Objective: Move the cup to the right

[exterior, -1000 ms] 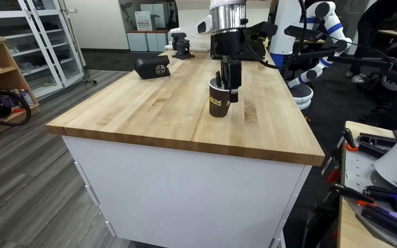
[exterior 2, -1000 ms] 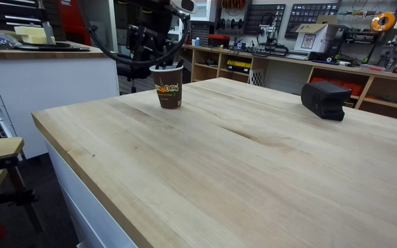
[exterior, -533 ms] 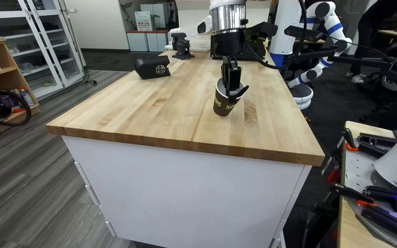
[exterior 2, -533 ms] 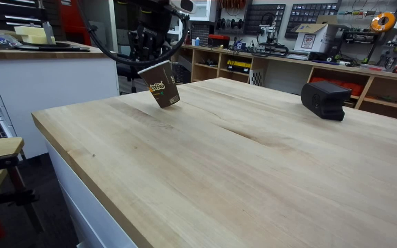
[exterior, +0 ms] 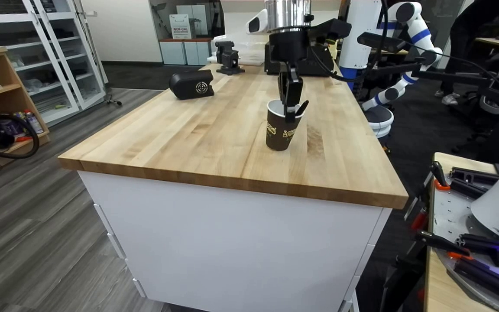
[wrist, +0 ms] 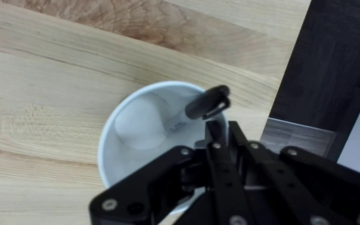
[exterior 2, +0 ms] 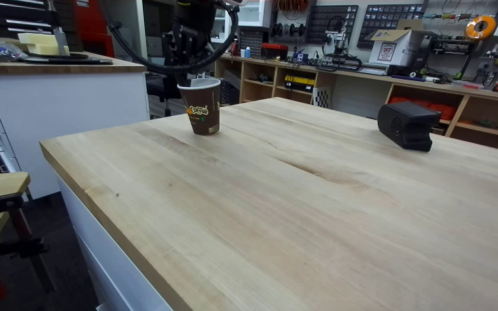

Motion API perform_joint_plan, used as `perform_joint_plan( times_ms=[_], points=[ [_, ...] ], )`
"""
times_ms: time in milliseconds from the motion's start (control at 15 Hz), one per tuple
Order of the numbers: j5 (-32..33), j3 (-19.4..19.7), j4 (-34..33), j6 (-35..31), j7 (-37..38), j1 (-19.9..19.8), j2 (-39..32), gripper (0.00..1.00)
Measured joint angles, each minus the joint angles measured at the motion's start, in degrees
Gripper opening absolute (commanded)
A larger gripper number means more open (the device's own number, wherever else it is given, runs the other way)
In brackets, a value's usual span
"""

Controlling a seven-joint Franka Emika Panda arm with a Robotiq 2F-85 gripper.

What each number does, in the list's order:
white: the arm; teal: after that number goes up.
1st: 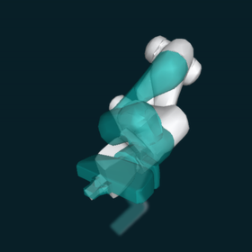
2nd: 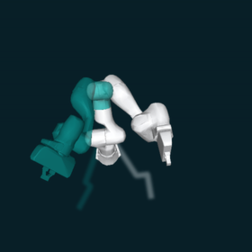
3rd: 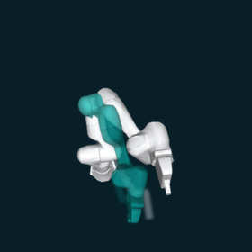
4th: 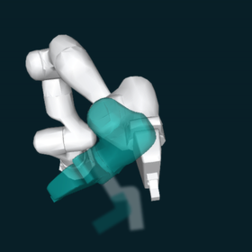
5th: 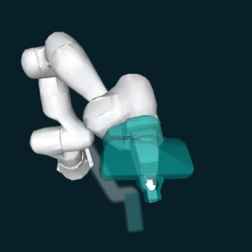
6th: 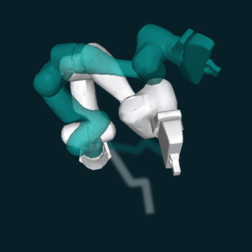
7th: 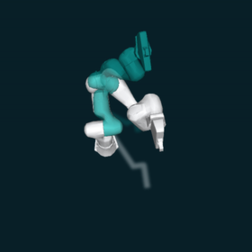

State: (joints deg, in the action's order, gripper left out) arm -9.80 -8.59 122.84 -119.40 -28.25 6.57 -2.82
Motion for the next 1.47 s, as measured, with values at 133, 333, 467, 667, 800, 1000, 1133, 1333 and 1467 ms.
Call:
perform_joint_plan(
  times_ms=[133, 333, 467, 667, 800, 1000, 1133, 1333, 1467],
  points=[
    [0.01, 0.04, 0.00, 0.33, 0.00, 0.00, 0.89, 0.01],
    [0.10, 0.27, 0.02, 1.74, 0.11, -0.01, 2.17, 0.02],
    [0.23, 0.53, 0.04, 2.97, 0.22, -0.02, 2.80, 0.02],
    [0.63, 1.00, 0.04, 4.69, 0.38, -0.07, 3.76, 0.02],
    [1.19, 1.36, 0.04, 5.84, 0.66, -0.09, 4.42, 0.02],
    [2.23, 1.92, 0.03, 7.15, 0.98, -0.09, 5.72, 0.02],
    [3.59, 2.39, 0.01, 8.38, 1.95, -0.15, 6.85, 0.02],
    [6.56, 3.24, -0.19, 10.90, 4.38, -0.57, 8.36, 0.02],
    [8.48, 3.95, -0.71, 12.75, 5.55, -1.05, 8.95, 0.02]
  ],
)
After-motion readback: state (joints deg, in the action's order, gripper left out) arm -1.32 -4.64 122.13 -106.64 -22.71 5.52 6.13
